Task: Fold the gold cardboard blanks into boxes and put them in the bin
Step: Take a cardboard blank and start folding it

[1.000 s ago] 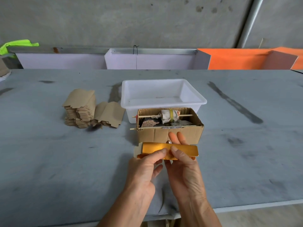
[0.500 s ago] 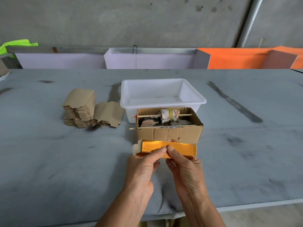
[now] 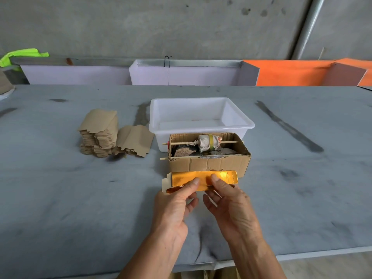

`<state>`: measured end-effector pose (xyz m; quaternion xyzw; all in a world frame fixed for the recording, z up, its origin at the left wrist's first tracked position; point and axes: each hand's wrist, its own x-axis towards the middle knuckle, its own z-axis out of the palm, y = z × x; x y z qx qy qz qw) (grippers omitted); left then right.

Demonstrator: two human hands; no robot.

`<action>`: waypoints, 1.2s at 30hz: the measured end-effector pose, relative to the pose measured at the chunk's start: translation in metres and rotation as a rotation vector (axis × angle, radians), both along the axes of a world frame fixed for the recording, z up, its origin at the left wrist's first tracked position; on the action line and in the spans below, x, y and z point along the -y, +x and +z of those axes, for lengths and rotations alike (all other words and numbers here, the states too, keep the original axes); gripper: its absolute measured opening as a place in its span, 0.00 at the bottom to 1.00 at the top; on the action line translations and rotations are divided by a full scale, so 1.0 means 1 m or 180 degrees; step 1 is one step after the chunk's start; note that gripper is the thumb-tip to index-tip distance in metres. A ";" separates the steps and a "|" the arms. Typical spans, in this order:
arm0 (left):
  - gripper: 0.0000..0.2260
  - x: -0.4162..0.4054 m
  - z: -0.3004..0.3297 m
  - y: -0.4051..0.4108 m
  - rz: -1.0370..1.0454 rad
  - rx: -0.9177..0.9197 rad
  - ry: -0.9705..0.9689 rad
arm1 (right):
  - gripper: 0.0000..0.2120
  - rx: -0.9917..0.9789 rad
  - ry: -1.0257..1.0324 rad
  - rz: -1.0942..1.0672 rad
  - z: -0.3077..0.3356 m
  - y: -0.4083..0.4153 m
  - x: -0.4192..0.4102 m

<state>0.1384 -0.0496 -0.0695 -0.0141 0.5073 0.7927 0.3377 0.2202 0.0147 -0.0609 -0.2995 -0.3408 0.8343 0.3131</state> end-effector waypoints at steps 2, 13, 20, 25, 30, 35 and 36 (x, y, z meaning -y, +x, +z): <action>0.08 0.000 0.000 0.002 -0.0070 -0.0044 0.0000 | 0.04 0.0096 0.0044 0.0052 0.000 -0.002 0.005; 0.09 0.004 0.000 0.014 -0.0337 -0.0158 -0.0129 | 0.06 0.0541 0.0129 -0.0426 -0.003 -0.006 0.007; 0.03 0.004 0.005 0.009 -0.0095 -0.0006 -0.0023 | 0.13 0.0085 0.0122 -0.0021 -0.002 0.001 0.004; 0.03 0.004 0.007 0.008 -0.0189 0.0000 0.0062 | 0.28 -0.0593 0.0235 0.0032 -0.004 0.003 0.000; 0.04 0.004 0.008 0.011 -0.0271 -0.0007 0.0085 | 0.27 -0.0616 0.0466 0.0024 -0.007 0.003 -0.004; 0.05 0.005 0.010 0.010 -0.0240 -0.0158 0.0065 | 0.23 -0.0601 0.0416 -0.0010 -0.012 0.005 -0.004; 0.06 0.005 0.011 0.009 -0.0234 -0.0180 0.0062 | 0.22 -0.0610 0.0431 -0.0003 -0.012 0.005 -0.004</action>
